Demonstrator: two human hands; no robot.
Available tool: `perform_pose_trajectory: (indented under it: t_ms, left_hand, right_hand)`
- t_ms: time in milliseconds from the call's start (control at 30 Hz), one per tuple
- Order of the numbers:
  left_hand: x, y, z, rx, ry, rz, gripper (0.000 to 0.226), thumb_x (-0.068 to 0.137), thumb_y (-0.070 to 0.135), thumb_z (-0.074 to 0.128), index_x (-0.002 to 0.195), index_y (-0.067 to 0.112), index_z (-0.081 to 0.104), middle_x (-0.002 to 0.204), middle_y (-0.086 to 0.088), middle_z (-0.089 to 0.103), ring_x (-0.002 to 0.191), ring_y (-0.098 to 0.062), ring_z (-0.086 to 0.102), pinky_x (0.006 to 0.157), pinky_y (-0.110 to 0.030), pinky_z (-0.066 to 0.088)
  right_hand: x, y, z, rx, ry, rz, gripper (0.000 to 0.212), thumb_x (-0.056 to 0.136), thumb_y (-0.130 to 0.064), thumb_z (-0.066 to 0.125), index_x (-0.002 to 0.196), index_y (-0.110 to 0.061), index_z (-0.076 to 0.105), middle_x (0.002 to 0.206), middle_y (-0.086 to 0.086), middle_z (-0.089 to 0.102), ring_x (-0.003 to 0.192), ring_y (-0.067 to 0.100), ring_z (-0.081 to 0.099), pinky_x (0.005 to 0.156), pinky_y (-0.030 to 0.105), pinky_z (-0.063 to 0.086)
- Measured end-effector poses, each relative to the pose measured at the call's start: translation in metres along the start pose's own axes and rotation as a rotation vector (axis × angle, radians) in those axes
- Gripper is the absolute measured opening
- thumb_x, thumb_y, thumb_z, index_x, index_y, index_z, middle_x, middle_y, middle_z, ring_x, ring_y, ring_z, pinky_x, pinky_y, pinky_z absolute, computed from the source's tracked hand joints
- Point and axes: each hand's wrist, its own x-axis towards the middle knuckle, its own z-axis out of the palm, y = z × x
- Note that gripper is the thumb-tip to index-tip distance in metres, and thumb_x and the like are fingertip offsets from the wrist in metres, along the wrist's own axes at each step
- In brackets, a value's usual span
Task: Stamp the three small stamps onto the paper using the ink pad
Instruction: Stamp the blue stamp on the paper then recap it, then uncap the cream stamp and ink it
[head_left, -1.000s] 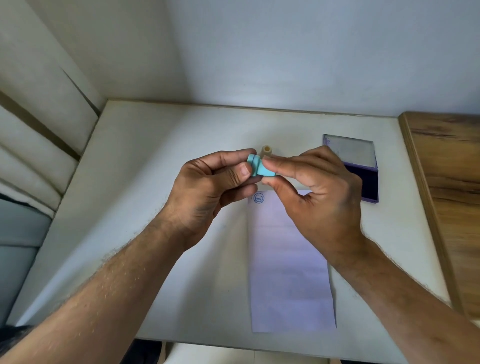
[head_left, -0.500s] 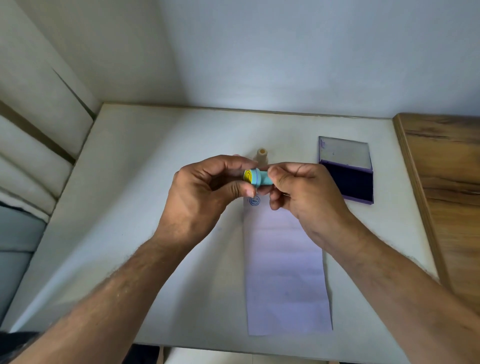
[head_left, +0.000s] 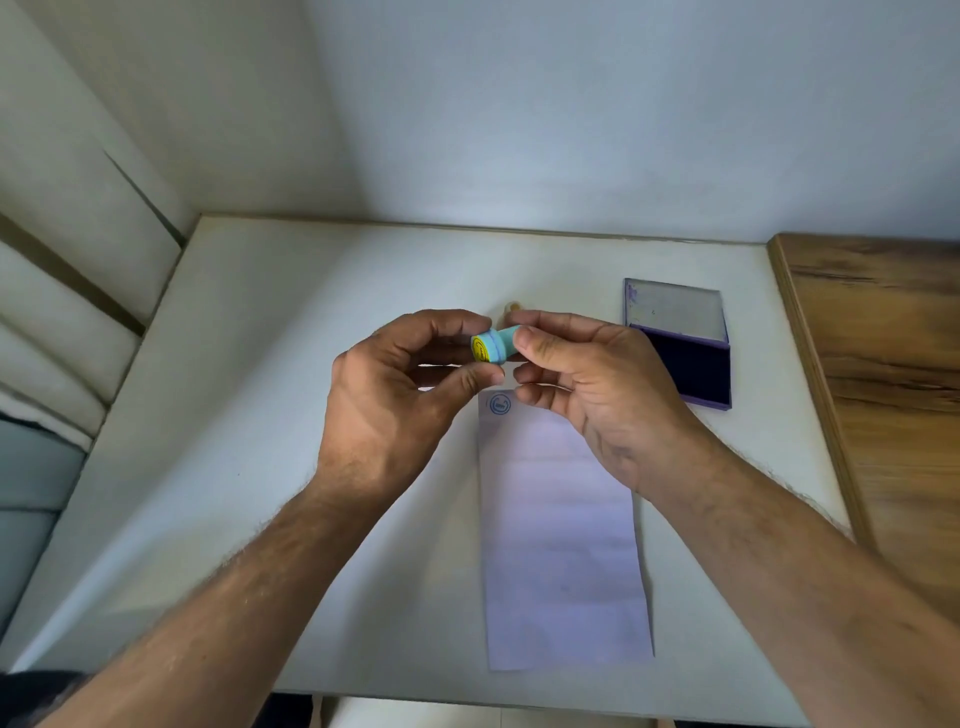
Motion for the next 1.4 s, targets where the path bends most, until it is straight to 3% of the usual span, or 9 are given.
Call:
perform_pose_trajectory:
  t_ms: [167,500,633,733,900,1100,1400]
  left_hand:
    - [-0.004,0.004,0.002,0.14,0.034,0.138,0.032,0.075,0.013,0.084,0.103,0.024,0.072,0.099,0.006,0.073,0.087,-0.01,0.072,0.079,-0.02,0.056]
    - [-0.004,0.006,0.003,0.167,0.051,0.033,0.042,0.077,0.018,0.082,0.117,0.022,0.07,0.108,0.01,0.073,0.096,0.005,0.068,0.077,-0.01,0.051]
    - [-0.005,0.005,0.003,0.242,0.097,0.028,0.035,0.087,0.009,0.072,0.117,0.025,0.071,0.105,0.015,0.074,0.095,0.011,0.065,0.074,-0.004,0.047]
    - [-0.006,0.006,0.003,0.269,0.112,0.026,0.037,0.089,0.004,0.067,0.116,0.028,0.071,0.104,0.018,0.073,0.096,0.015,0.064,0.076,0.0,0.045]
    - [-0.006,0.007,0.003,0.289,0.104,0.023,0.041,0.089,-0.001,0.062,0.117,0.026,0.071,0.105,0.016,0.073,0.098,0.013,0.063,0.078,-0.002,0.045]
    - [-0.006,0.01,0.004,0.266,0.097,-0.02,0.038,0.09,0.003,0.061,0.117,0.029,0.071,0.104,0.017,0.073,0.098,0.012,0.063,0.075,-0.005,0.048]
    - [-0.007,0.01,0.004,0.273,0.09,-0.03,0.036,0.09,0.004,0.063,0.115,0.028,0.071,0.105,0.016,0.073,0.098,0.01,0.064,0.078,-0.009,0.051]
  right_hand:
    - [0.001,-0.002,-0.003,0.059,-0.007,0.064,0.015,0.083,-0.007,0.072,0.097,-0.005,0.077,0.076,0.008,0.073,0.063,0.016,0.064,0.061,0.026,0.056]
    - [0.006,0.002,-0.003,0.026,0.127,0.008,0.013,0.083,-0.013,0.075,0.095,-0.009,0.076,0.077,0.01,0.075,0.061,0.014,0.062,0.06,0.027,0.057]
    - [0.014,0.002,-0.017,-0.461,0.388,-0.253,0.013,0.08,-0.022,0.079,0.091,-0.024,0.075,0.076,-0.007,0.075,0.063,0.003,0.066,0.062,0.027,0.059]
    - [0.016,0.002,-0.024,-0.799,0.493,-0.431,0.015,0.081,-0.027,0.076,0.096,-0.029,0.073,0.087,-0.016,0.073,0.068,-0.002,0.062,0.068,0.02,0.052]
    - [0.015,0.01,-0.028,-1.099,0.503,-0.548,0.018,0.088,-0.023,0.07,0.106,-0.025,0.069,0.098,-0.004,0.073,0.087,0.021,0.063,0.075,0.034,0.053]
    - [0.016,0.014,-0.029,-1.228,0.536,-0.578,0.01,0.088,-0.028,0.069,0.096,-0.023,0.066,0.087,0.002,0.071,0.087,0.025,0.058,0.064,0.037,0.051]
    - [0.032,0.012,-0.031,-1.195,0.552,-0.508,0.01,0.088,-0.03,0.068,0.096,-0.025,0.067,0.094,-0.001,0.072,0.09,0.025,0.059,0.07,0.036,0.05]
